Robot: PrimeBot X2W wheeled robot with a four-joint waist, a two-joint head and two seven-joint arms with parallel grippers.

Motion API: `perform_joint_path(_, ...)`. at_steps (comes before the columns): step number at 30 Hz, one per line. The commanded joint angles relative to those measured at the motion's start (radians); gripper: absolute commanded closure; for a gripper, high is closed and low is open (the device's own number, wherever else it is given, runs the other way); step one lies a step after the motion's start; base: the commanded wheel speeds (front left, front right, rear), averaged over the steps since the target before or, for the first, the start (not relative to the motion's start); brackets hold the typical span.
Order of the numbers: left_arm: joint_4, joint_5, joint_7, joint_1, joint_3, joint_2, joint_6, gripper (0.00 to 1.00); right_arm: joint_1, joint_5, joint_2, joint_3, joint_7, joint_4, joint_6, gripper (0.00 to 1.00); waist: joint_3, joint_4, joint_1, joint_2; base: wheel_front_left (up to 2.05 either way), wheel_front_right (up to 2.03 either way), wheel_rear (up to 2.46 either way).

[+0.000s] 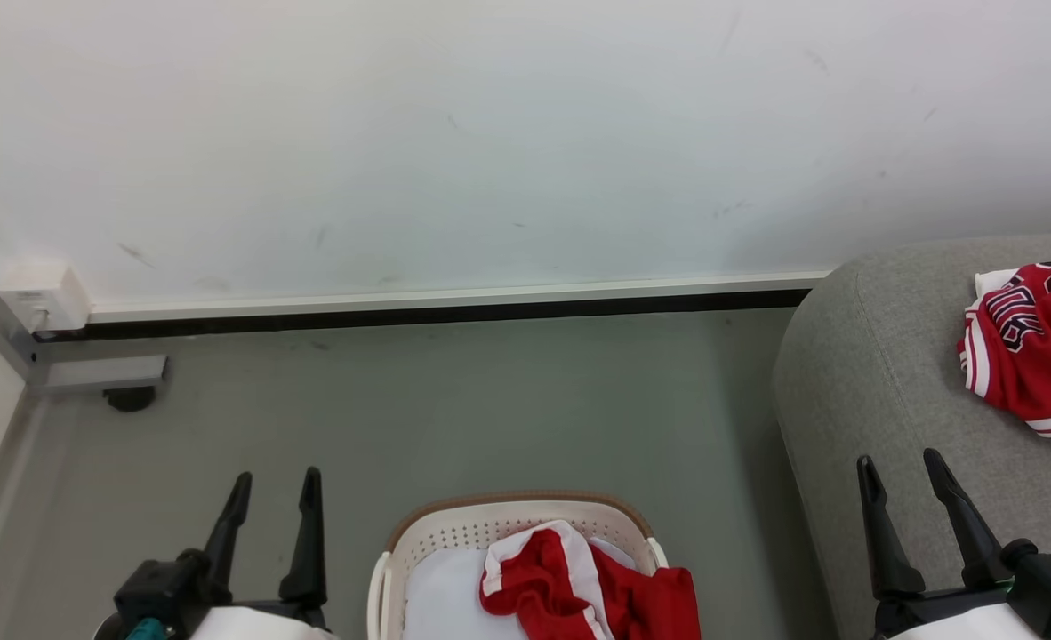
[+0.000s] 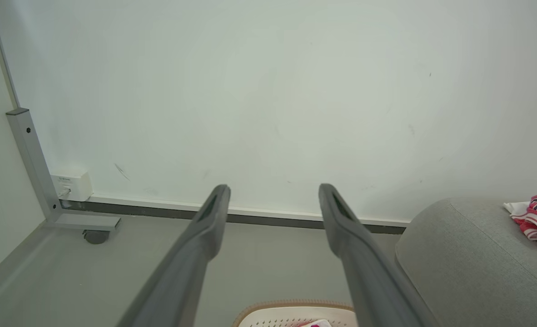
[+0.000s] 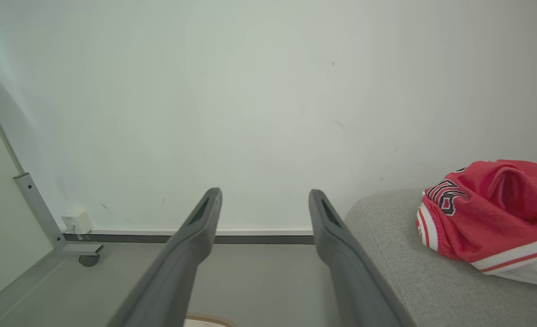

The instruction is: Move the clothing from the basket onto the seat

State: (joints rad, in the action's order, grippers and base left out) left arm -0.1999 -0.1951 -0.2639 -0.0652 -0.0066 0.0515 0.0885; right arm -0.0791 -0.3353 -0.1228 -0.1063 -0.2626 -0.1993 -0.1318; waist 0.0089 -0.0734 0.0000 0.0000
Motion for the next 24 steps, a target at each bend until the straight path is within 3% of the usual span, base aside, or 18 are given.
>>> perform_joint_path(1,-0.004,0.005,-0.001,-0.002,0.004,0.001,0.004,0.00,-0.009,0.010,0.000,0.002,-0.003,-0.005,0.002,0.00,0.000,0.000,0.0000,0.0000,0.00,0.00,0.00)
perform_joint_path(13,-0.010,-0.006,-0.001,-0.005,-0.005,0.000,0.002,0.00,-0.021,0.004,0.007,-0.006,-0.003,-0.016,0.002,0.00,0.009,-0.021,0.0000,0.0000,0.00,0.00,0.00)
perform_joint_path(24,-0.025,0.016,-0.001,-0.062,-0.022,0.000,0.009,0.00,-0.104,-0.051,-0.015,-0.023,-0.002,0.000,0.002,0.00,0.109,-0.104,0.0000,0.0000,0.00,0.00,0.00)
